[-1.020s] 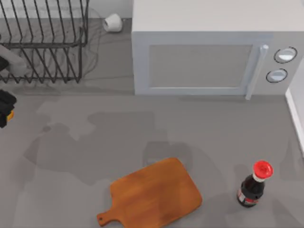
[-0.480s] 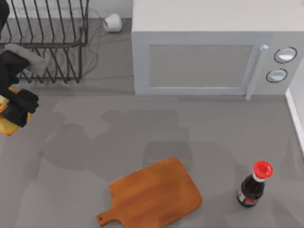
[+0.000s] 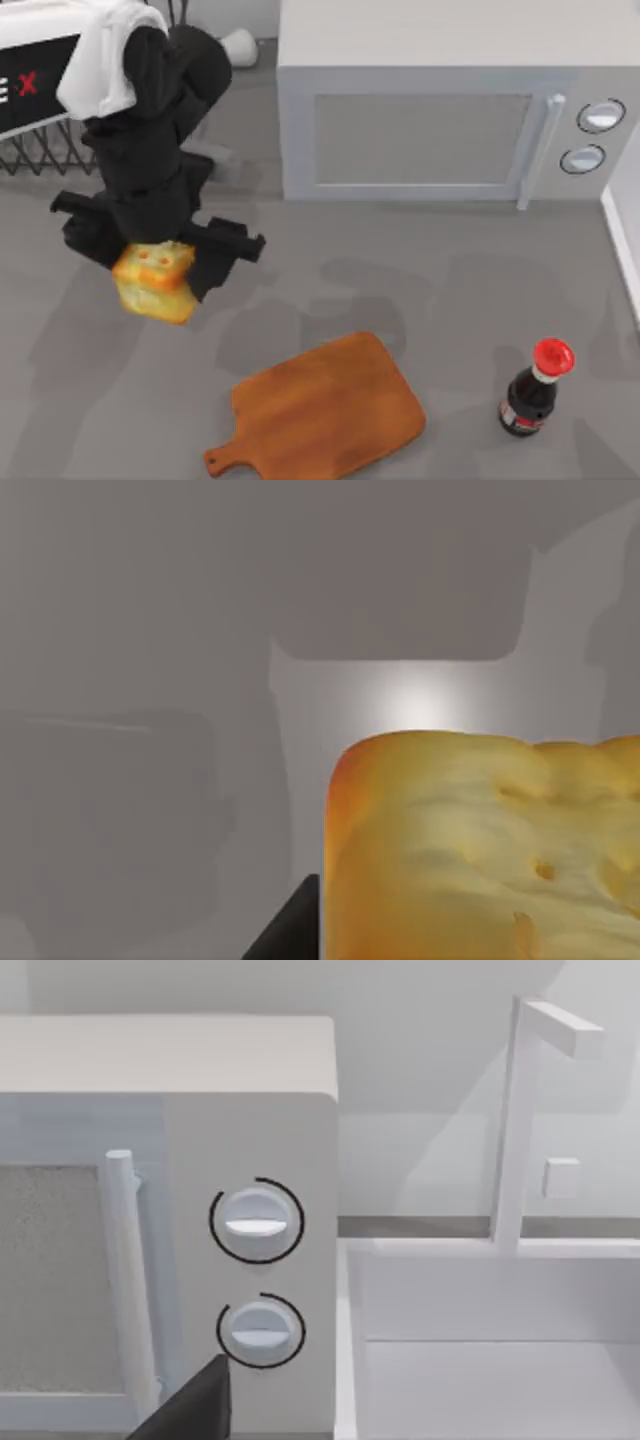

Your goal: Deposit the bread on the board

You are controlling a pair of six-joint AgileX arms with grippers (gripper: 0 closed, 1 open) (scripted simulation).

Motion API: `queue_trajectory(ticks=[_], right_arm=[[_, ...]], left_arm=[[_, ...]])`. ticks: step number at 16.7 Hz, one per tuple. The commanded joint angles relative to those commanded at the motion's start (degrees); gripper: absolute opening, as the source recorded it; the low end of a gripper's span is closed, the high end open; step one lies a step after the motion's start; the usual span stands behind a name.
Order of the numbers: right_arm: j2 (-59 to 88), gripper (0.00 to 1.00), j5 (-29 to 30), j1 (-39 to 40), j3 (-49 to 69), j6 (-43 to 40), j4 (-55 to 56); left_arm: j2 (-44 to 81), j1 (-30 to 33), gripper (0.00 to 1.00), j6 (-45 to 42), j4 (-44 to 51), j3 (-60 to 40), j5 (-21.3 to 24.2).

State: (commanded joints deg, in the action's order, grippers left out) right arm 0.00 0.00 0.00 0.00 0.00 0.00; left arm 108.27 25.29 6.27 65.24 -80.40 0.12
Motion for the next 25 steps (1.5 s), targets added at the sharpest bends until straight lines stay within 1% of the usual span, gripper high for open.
queue_trajectory(ticks=[3, 5, 7, 9, 12, 17, 25], right_arm=[[0.0, 1.0, 0.0, 0.0, 0.0, 0.0, 0.0], [0.0, 1.0, 0.0, 0.0, 0.0, 0.0, 0.0], [0.0, 1.0, 0.0, 0.0, 0.0, 0.0, 0.0], [0.0, 1.0, 0.0, 0.0, 0.0, 0.0, 0.0], [0.0, 1.0, 0.0, 0.0, 0.0, 0.0, 0.0], [0.0, 1.0, 0.0, 0.0, 0.0, 0.0, 0.0], [0.0, 1.0, 0.0, 0.0, 0.0, 0.0, 0.0]], left_arm=[[0.1, 9.3, 0.0, 17.2, -1.0, 1.3, 0.1], [-0.3, 14.9, 0.0, 27.1, -2.0, 2.2, 0.1], [-1.1, 19.6, 0.0, 34.6, -3.1, 3.0, 0.0], [-1.9, 23.1, 0.0, 39.8, -4.1, 3.8, -0.1], [-2.5, 25.3, 0.0, 42.9, -4.8, 4.3, -0.3], [-2.2, 25.1, 0.0, 42.8, -4.8, 4.2, -0.3], [-0.3, 25.1, 0.0, 42.8, -11.0, 8.4, -0.1]])
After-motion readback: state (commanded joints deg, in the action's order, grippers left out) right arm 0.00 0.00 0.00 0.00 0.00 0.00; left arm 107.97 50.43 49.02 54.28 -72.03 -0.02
